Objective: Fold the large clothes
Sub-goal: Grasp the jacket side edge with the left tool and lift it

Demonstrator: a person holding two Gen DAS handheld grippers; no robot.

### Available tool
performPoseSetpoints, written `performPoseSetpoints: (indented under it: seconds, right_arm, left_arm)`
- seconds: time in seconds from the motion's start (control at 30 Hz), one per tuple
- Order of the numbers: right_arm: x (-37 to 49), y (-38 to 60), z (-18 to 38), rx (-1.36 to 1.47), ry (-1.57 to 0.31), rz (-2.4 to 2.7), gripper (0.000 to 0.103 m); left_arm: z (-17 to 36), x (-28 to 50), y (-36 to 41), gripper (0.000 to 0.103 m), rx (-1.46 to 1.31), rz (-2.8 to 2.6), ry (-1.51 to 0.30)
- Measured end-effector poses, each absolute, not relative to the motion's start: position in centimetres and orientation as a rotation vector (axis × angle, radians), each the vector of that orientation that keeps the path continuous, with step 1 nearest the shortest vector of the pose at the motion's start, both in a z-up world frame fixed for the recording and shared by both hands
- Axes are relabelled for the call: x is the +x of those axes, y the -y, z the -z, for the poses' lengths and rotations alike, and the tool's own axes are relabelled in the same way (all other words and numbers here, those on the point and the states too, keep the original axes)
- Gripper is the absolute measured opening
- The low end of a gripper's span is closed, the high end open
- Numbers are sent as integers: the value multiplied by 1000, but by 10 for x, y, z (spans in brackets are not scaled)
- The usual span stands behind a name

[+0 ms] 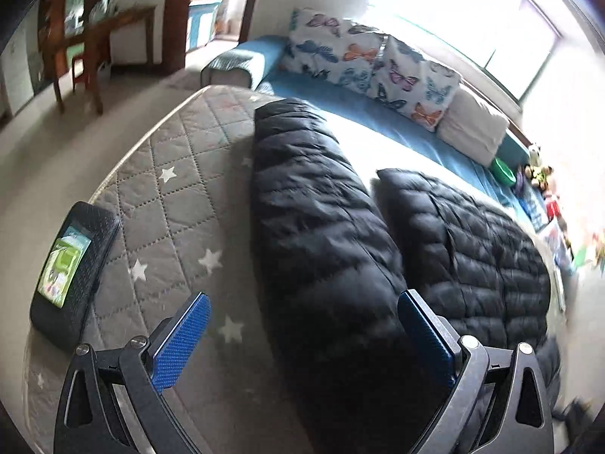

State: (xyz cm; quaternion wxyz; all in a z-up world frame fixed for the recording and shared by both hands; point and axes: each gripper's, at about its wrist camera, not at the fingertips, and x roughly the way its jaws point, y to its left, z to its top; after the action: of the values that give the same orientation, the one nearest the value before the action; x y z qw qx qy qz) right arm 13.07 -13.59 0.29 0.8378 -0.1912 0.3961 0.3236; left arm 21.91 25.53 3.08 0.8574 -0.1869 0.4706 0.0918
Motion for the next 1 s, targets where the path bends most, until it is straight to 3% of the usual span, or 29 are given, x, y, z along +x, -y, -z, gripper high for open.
performPoseSetpoints:
  seconds: [0.3, 0.6, 0.77, 0.93, 1.0]
  right_arm:
    - [140, 82, 53, -508, -926, -719, 92]
    - [146, 105, 22, -372, -929, -739, 96]
    - [146, 124, 4, -327, -885, -722, 96]
    - [146, 150, -13, -263, -844, -674, 96]
    - [149, 160, -16, -236, -831, -650, 96]
  left_arm:
    - [7, 282, -295, 103, -474, -193, -1038]
    - [47, 338, -329, 103, -662, -163, -1039]
    - [62, 357, -344, 79, -798, -113, -1004]
    - [51, 361, -345, 23, -821, -66, -960]
    - [35, 356, -343, 16, -831, -40, -919]
